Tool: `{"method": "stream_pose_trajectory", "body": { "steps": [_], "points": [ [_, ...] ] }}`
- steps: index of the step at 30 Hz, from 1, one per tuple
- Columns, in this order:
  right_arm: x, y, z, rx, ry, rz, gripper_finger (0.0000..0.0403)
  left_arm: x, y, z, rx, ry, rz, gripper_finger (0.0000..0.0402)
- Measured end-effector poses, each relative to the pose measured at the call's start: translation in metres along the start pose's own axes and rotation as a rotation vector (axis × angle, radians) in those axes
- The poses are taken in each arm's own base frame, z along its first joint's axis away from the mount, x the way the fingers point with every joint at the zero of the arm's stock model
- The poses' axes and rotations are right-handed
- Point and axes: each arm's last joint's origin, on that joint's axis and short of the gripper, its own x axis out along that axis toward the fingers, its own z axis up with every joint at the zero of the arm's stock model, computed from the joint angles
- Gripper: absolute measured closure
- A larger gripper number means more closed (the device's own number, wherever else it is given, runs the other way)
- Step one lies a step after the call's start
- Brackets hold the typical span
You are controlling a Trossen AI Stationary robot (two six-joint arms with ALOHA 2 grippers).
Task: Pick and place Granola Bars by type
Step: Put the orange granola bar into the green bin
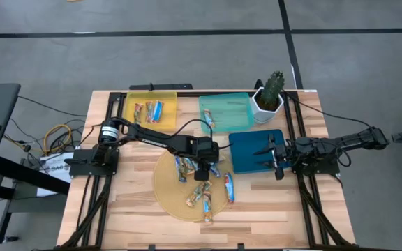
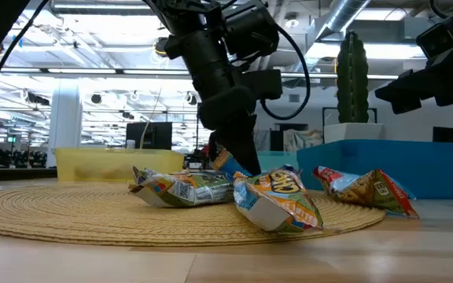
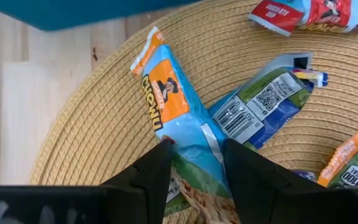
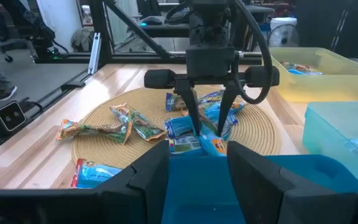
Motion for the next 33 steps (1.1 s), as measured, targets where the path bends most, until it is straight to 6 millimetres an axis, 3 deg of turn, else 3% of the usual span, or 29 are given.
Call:
{"method": "stream_pose_trajectory", "body": {
  "steps": [5,14,28,33],
  "points": [
    [0.000,0.000,0.000,0.000,0.000,0.000,0.0249,0.000,0.000,0.000,0.000,0.001,0.013,0.0283],
    [0.000,0.000,0.000,0.000,0.000,0.000,0.0249,0.000,0.001,0.001,-0.001,-0.015,0.022,0.0394],
    [0.000,0.000,0.000,0.000,0.000,0.000,0.0249,0.000,0.002,0.004,-0.006,-0.041,0.074,0.0399],
    [0.000,0.000,0.000,0.000,0.001,0.000,0.0249,-0.006,0.004,0.014,-0.049,-0.078,0.109,0.0401]
  ]
}}
